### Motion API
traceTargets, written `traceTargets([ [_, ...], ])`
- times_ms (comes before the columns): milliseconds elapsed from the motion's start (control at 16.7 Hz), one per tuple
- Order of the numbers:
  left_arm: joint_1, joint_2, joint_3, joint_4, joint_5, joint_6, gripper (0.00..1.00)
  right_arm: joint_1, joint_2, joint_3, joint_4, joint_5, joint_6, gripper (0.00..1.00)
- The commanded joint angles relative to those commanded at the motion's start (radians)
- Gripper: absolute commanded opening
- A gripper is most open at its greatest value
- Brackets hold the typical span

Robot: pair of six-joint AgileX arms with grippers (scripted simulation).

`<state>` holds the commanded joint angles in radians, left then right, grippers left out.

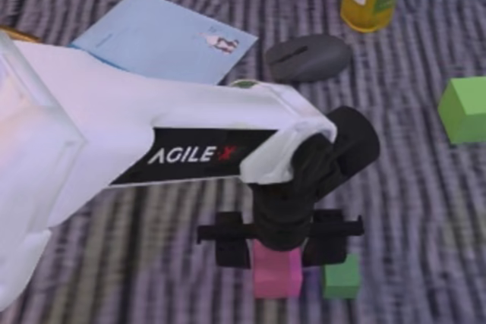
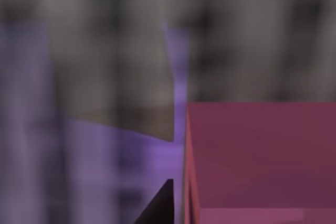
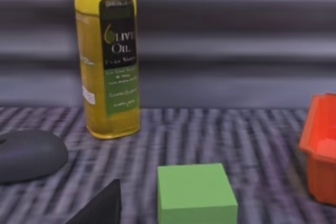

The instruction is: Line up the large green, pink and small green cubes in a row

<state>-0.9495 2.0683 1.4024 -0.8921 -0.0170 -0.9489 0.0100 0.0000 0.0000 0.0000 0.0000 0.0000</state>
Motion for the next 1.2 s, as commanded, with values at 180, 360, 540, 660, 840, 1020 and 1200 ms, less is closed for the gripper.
traceTargets([
  [180, 0.000, 0.000, 0.000, 0.000, 0.000, 0.000, 1.00, 0.000, 0.000, 0.000, 0.000, 0.000, 0.000, 1.00],
  [360, 0.000, 0.000, 0.000, 0.000, 0.000, 0.000, 1.00, 0.000, 0.000, 0.000, 0.000, 0.000, 0.000, 1.00],
  [540, 0.000, 0.000, 0.000, 0.000, 0.000, 0.000, 1.00, 0.000, 0.000, 0.000, 0.000, 0.000, 0.000, 1.00],
  [660, 0.001, -0.001, 0.003, -0.004, 0.000, 0.000, 1.00, 0.000, 0.000, 0.000, 0.000, 0.000, 0.000, 1.00],
  [840, 0.004, -0.022, 0.055, -0.076, -0.002, -0.004, 1.00, 0.000, 0.000, 0.000, 0.000, 0.000, 0.000, 1.00],
  [1020, 0.011, -0.057, 0.127, -0.196, -0.001, -0.007, 1.00, 0.000, 0.000, 0.000, 0.000, 0.000, 0.000, 1.00],
  [1200, 0.017, -0.083, 0.167, -0.250, -0.001, -0.006, 1.00, 0.000, 0.000, 0.000, 0.000, 0.000, 0.000, 1.00],
])
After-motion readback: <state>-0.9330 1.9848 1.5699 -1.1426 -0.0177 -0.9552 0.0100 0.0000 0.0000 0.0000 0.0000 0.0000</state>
